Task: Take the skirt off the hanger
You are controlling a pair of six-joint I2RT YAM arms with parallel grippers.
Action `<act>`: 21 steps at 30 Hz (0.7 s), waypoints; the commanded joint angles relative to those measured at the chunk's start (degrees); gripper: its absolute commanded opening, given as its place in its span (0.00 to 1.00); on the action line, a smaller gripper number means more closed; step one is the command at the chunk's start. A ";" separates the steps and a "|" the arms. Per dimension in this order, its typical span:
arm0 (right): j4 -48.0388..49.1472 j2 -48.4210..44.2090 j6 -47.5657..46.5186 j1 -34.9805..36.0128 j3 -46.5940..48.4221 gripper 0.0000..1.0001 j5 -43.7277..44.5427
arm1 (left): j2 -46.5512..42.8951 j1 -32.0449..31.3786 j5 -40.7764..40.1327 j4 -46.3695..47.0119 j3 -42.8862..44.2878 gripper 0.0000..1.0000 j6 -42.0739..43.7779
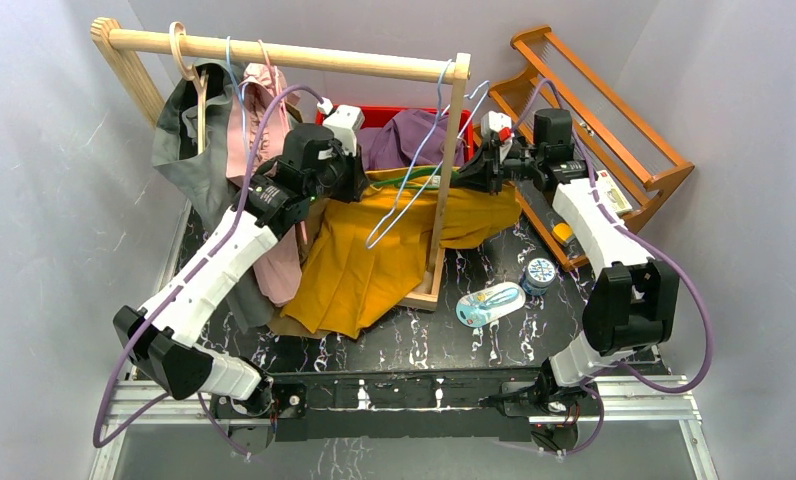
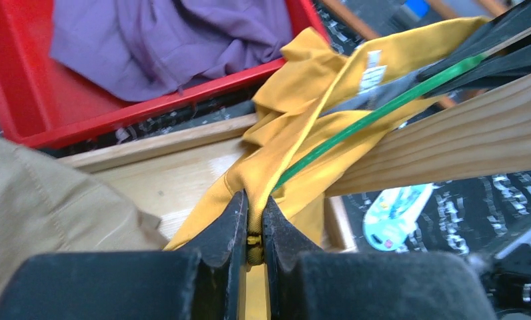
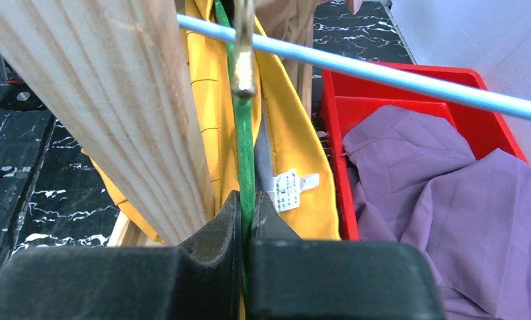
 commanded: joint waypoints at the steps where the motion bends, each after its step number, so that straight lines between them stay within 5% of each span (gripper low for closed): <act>1: -1.97 1.49 -2.62 4.60 5.03 0.00 0.96 | -0.02 -2.39 21.62 15.92 1.08 0.00 -10.22; 10: -11.64 3.53 -9.12 5.88 8.46 0.00 4.12 | -3.94 -2.41 26.56 26.72 -2.76 0.00 -15.18; 16: -8.49 3.49 -6.78 5.93 7.17 0.00 2.66 | -2.81 -2.47 31.89 30.36 -2.80 0.00 -21.62; 21: -6.63 2.88 -5.63 6.02 6.12 0.00 2.08 | -3.56 -2.43 23.52 25.03 -7.00 0.00 -17.89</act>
